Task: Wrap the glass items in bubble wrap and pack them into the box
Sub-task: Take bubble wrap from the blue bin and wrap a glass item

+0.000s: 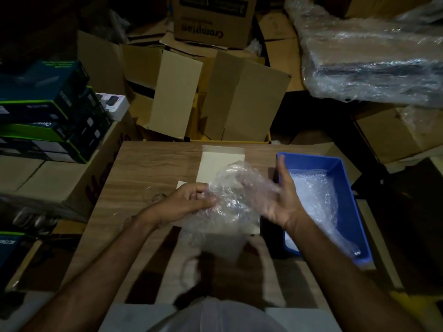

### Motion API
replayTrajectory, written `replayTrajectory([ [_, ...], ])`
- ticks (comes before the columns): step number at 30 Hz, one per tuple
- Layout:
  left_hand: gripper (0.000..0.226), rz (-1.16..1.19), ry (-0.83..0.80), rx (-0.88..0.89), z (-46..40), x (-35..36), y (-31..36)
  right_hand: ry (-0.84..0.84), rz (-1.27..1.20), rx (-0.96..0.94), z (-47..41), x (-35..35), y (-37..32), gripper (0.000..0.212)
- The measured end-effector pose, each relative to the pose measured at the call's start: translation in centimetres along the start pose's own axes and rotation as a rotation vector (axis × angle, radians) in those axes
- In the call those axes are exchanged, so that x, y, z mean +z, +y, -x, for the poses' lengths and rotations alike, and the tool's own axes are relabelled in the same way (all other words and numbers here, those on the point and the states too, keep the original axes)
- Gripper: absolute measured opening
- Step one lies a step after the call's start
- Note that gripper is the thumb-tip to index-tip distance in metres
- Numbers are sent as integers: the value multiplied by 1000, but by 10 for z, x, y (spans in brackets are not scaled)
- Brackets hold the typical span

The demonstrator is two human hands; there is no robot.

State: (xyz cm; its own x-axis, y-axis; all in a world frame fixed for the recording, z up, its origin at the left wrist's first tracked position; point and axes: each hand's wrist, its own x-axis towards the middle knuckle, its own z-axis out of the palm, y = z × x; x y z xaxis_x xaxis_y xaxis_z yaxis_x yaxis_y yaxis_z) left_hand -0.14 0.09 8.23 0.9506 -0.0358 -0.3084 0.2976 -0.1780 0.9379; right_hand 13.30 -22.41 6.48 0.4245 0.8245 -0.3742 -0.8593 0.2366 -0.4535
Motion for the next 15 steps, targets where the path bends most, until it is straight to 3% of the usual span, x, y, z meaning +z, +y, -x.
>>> replayTrajectory([
  [2,31,144,126,-4,5,5,-16,-89,-149,15,2,-11,27,96],
  [4,27,208,235,-5,8,13,-27,-86,-158,54,0,-13,51,89],
  [8,28,308,463,-29,13,25,-38,165,317,-77,-2,-11,68,58],
  [11,55,329,595,-14,14,29,-43,340,556,-260,-3,-12,68,77],
  [15,66,230,496,57,17,21,-45,243,763,-381,-2,-10,66,100],
])
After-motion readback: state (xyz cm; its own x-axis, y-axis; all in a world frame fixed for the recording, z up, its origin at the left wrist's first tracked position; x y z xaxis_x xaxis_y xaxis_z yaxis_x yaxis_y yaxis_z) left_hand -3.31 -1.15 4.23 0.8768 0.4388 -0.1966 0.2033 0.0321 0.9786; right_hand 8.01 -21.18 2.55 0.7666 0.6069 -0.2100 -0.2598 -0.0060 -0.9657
